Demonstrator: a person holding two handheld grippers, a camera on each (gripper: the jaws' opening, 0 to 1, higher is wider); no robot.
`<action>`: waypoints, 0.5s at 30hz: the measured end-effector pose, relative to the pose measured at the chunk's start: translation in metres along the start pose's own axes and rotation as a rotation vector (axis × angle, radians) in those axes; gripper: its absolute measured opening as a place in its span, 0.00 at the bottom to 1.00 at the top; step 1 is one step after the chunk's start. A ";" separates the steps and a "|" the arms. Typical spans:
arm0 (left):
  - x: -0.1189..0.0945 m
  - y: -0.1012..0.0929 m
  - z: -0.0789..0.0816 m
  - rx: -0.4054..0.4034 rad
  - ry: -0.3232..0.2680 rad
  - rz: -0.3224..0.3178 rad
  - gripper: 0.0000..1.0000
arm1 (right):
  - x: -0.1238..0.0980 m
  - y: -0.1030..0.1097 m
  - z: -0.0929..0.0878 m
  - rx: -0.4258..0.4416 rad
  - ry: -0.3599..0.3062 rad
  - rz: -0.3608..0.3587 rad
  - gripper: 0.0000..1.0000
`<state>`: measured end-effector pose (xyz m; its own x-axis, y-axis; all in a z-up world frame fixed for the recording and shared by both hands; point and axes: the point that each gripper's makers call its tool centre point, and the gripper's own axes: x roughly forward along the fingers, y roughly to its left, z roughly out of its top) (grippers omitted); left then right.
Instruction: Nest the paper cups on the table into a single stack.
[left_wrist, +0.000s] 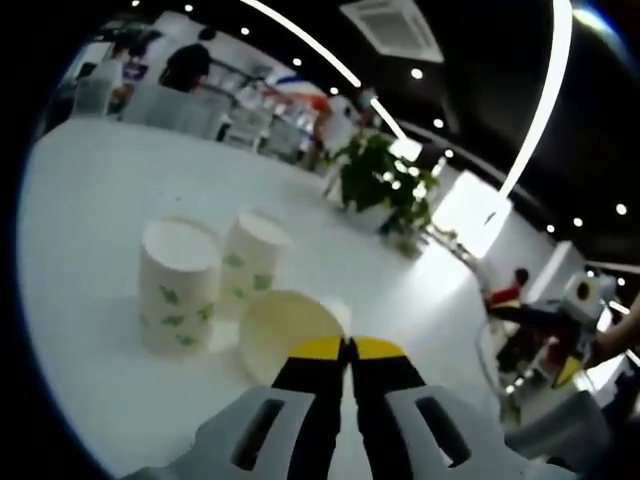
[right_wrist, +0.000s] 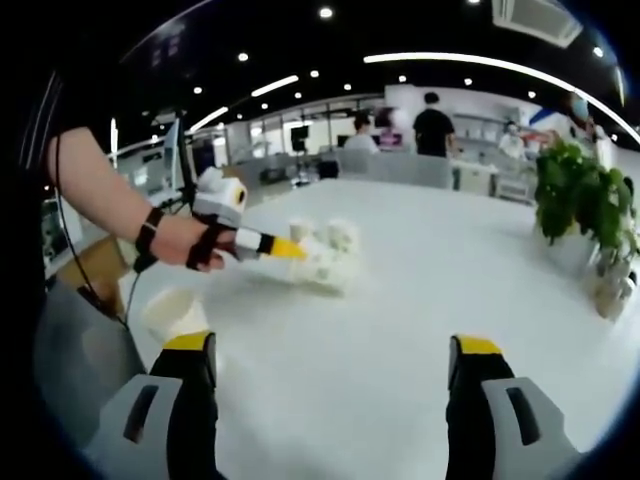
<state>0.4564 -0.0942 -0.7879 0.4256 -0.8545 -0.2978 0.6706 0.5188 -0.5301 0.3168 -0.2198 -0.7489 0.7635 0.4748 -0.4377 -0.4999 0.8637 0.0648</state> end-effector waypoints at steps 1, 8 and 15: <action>-0.001 -0.002 0.001 -0.003 0.000 0.000 0.00 | 0.000 0.000 0.000 -0.001 -0.002 -0.001 0.95; -0.008 -0.008 0.005 -0.018 -0.001 -0.005 0.00 | -0.003 0.005 0.006 -0.009 -0.012 0.006 0.94; -0.021 -0.015 0.013 -0.023 -0.005 0.003 0.00 | -0.004 0.009 0.008 -0.019 -0.013 0.012 0.95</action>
<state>0.4453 -0.0832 -0.7635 0.4304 -0.8528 -0.2958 0.6554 0.5206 -0.5472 0.3124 -0.2122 -0.7390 0.7628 0.4873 -0.4251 -0.5165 0.8547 0.0528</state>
